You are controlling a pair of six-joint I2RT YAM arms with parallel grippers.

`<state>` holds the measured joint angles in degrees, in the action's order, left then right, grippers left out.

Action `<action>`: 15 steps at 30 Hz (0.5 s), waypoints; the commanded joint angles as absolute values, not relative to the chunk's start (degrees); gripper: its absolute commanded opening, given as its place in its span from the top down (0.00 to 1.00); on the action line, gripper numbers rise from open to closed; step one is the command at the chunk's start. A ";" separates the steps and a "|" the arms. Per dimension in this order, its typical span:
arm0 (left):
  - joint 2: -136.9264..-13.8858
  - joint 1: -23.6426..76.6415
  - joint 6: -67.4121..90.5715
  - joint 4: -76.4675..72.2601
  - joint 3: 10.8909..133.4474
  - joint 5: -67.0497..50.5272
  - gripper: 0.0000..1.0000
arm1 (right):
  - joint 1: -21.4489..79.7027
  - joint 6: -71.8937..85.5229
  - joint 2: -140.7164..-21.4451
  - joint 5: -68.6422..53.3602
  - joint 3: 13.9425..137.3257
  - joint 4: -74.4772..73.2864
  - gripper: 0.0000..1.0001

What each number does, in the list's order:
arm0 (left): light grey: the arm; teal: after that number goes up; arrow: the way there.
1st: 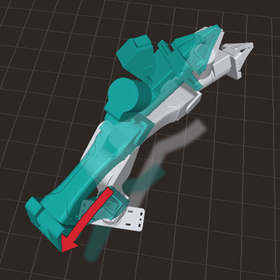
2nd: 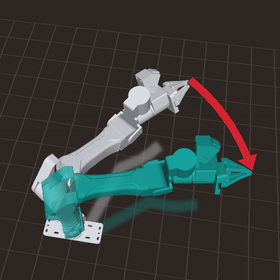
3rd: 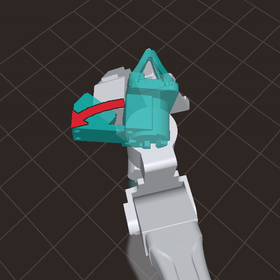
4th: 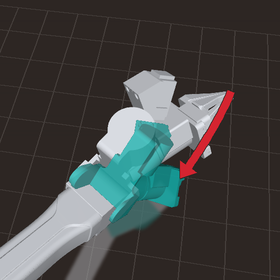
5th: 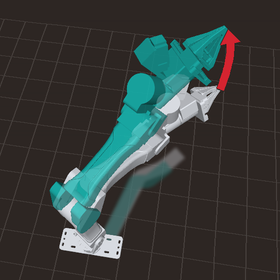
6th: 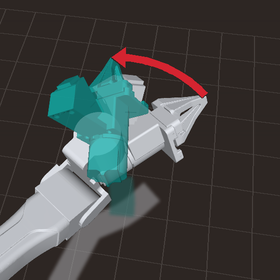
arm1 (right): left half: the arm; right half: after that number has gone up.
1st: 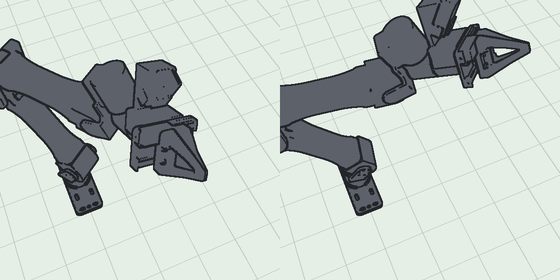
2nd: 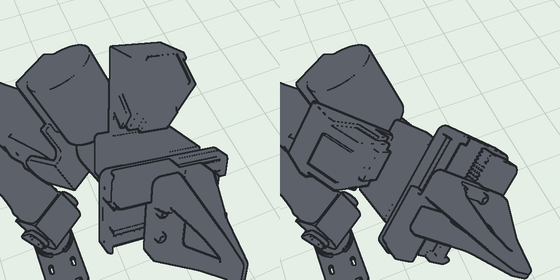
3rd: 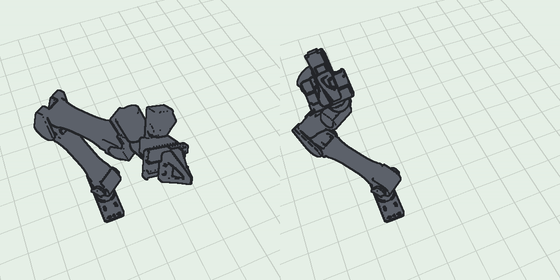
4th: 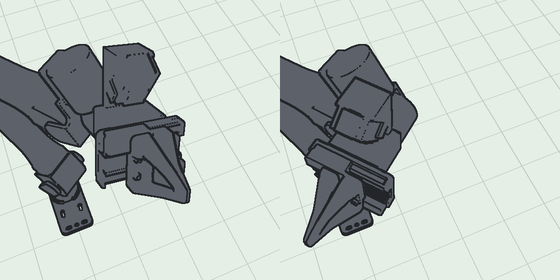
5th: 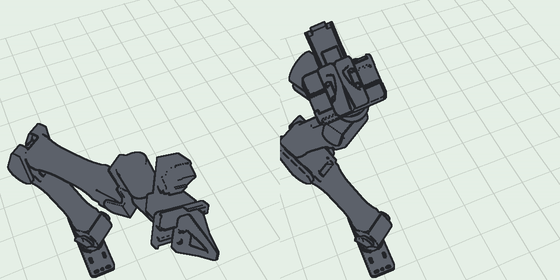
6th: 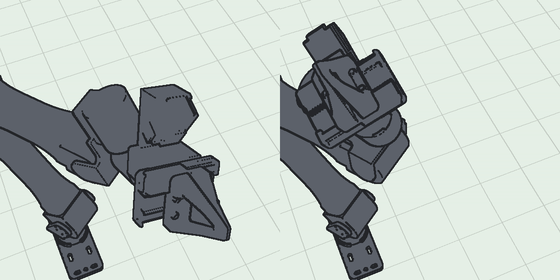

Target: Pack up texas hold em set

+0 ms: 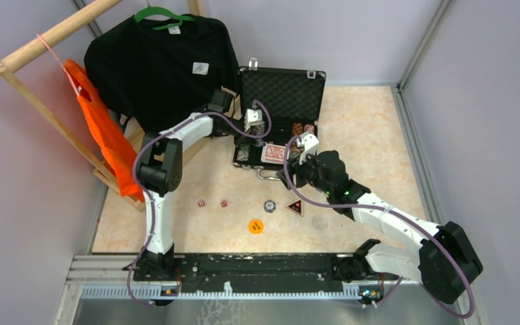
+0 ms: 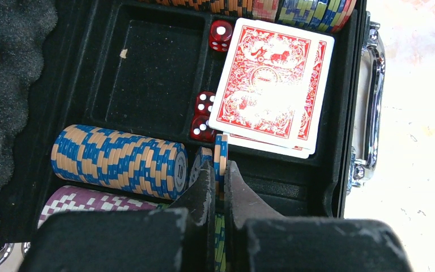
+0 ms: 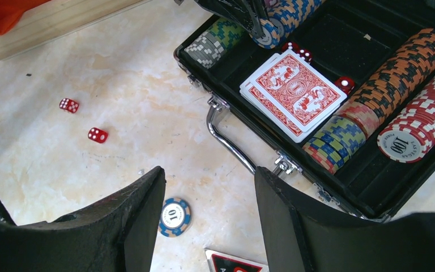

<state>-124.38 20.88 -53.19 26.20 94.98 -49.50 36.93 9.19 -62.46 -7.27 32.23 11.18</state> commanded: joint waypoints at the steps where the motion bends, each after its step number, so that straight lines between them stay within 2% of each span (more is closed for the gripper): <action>1: -122.65 20.70 -55.13 27.98 94.27 -49.04 1.00 | 36.21 9.68 -62.36 -7.71 32.67 14.16 0.41; 15: -123.11 20.57 -55.09 26.23 92.71 -47.30 1.00 | 36.12 10.22 -63.17 -7.11 32.42 13.59 0.41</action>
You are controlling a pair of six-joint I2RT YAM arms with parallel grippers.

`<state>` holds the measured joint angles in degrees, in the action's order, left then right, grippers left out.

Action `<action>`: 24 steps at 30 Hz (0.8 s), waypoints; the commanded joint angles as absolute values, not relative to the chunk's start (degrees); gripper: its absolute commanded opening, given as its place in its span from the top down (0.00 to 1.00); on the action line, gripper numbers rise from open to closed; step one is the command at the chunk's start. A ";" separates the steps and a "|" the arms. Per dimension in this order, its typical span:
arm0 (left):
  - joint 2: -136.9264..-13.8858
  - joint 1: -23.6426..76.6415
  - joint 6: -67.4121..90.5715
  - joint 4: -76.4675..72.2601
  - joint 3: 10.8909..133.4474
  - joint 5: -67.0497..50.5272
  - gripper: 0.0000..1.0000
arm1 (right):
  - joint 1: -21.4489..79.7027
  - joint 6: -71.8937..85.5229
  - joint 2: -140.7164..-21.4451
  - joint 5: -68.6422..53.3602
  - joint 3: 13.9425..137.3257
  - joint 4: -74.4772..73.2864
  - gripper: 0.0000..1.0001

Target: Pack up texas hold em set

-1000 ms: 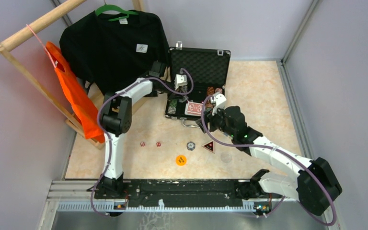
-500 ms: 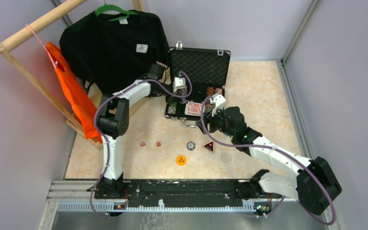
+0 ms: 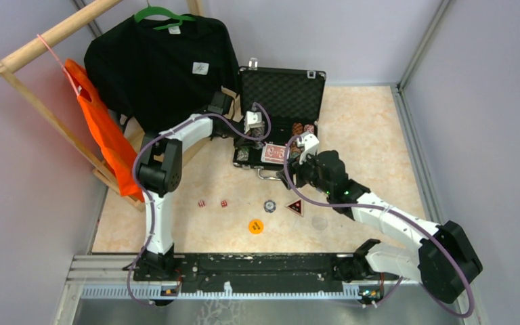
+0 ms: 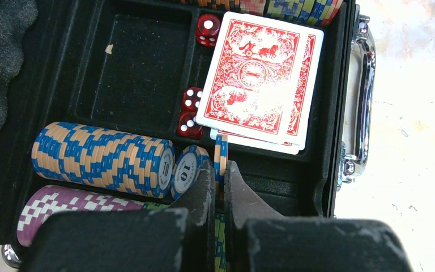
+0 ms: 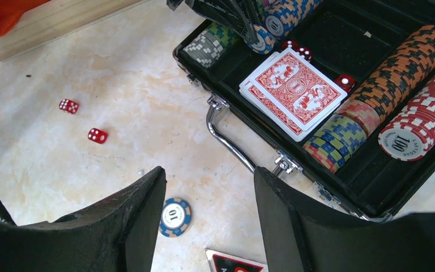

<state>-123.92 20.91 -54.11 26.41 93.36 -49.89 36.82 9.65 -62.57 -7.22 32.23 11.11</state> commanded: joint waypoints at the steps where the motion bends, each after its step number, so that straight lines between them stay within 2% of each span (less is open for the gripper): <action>1: -122.99 20.57 -54.68 26.12 92.82 -47.16 1.00 | 36.12 10.20 -63.17 -7.04 32.36 13.54 0.41; 10: -126.98 20.54 -55.92 32.94 98.67 -41.91 1.00 | 36.07 10.21 -63.65 -7.22 32.21 13.74 0.41; 24: -132.27 20.48 -57.54 38.16 105.93 -41.70 1.00 | 35.91 10.11 -64.86 -7.19 31.73 14.59 0.41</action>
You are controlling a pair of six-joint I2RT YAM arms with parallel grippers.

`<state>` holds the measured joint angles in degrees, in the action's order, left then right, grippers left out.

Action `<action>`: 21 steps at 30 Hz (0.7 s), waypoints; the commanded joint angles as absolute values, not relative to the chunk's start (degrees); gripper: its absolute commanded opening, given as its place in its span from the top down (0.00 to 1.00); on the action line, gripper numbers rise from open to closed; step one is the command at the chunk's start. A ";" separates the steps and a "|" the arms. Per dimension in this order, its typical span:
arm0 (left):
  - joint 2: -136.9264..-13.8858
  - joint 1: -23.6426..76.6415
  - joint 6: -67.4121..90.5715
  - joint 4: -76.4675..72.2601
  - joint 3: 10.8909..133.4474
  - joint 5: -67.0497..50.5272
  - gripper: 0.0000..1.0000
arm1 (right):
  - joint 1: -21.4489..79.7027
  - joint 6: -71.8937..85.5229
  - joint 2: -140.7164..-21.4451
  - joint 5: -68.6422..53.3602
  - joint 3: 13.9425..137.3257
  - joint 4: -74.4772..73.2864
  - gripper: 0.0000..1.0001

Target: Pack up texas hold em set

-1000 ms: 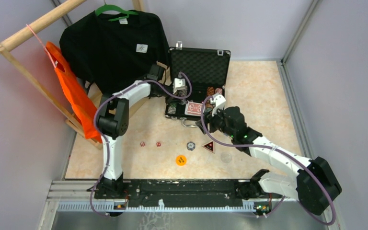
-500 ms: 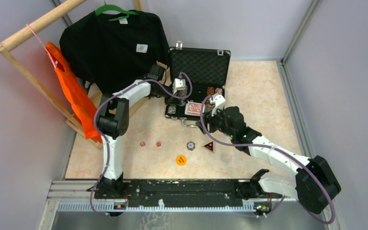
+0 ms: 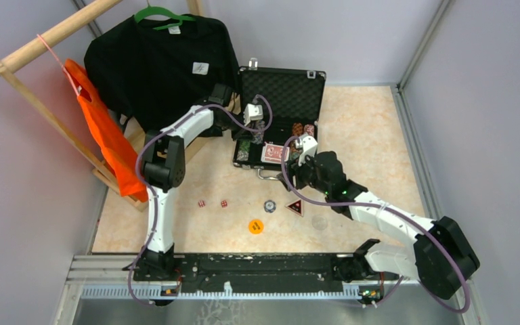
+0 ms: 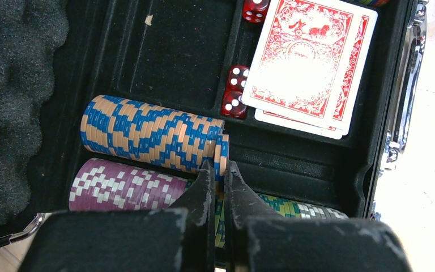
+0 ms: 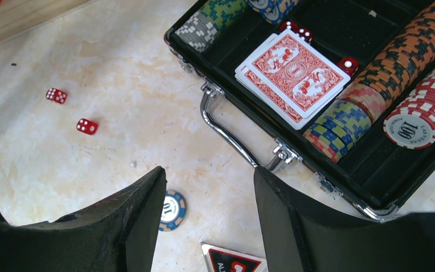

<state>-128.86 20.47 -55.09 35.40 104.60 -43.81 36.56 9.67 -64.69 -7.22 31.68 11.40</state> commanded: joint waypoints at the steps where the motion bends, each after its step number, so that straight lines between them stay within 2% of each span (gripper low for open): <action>1: -132.34 20.54 -57.56 38.15 105.69 -41.93 1.00 | 35.87 10.11 -64.95 -7.25 31.76 14.58 0.41; 21: -125.51 20.94 -57.70 35.29 99.37 -47.44 1.00 | 35.68 10.64 -65.07 -7.72 31.08 15.28 0.41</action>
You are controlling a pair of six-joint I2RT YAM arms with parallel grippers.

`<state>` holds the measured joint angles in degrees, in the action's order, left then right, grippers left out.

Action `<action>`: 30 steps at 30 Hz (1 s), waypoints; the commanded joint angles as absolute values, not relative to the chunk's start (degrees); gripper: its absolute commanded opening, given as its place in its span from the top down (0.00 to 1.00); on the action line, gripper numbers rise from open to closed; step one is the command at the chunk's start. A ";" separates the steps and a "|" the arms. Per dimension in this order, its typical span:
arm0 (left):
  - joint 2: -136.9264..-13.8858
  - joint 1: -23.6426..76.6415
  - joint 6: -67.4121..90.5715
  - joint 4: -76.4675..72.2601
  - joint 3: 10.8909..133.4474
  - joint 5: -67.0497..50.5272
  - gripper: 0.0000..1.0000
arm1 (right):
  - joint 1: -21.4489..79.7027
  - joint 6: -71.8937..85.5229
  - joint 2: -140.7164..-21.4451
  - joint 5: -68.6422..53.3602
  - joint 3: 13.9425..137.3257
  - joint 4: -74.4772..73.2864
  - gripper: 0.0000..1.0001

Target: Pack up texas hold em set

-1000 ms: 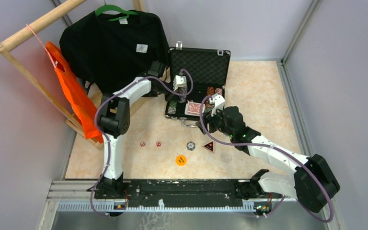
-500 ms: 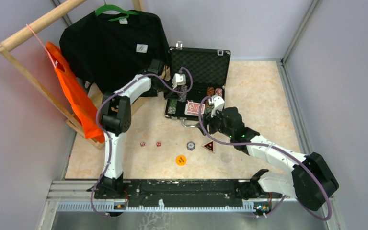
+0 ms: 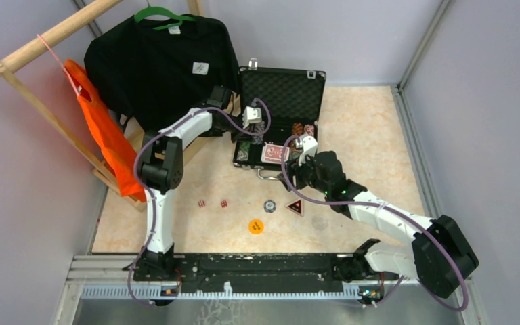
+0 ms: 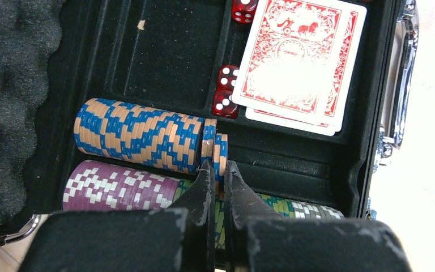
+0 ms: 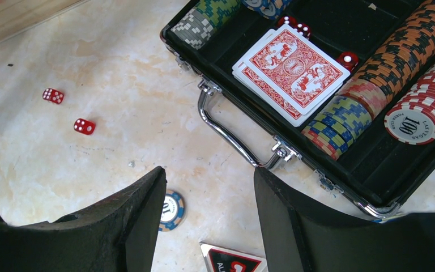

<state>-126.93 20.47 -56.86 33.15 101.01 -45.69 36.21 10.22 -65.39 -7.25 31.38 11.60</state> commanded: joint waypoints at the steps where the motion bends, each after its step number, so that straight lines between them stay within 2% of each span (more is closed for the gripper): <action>1: -125.51 21.03 -57.73 35.48 99.45 -47.46 1.00 | 35.68 10.63 -64.98 -7.66 31.07 15.21 0.41; 30: -125.89 21.76 -56.64 36.02 100.27 -47.96 1.00 | 35.67 10.99 -65.20 -7.47 30.40 15.35 0.42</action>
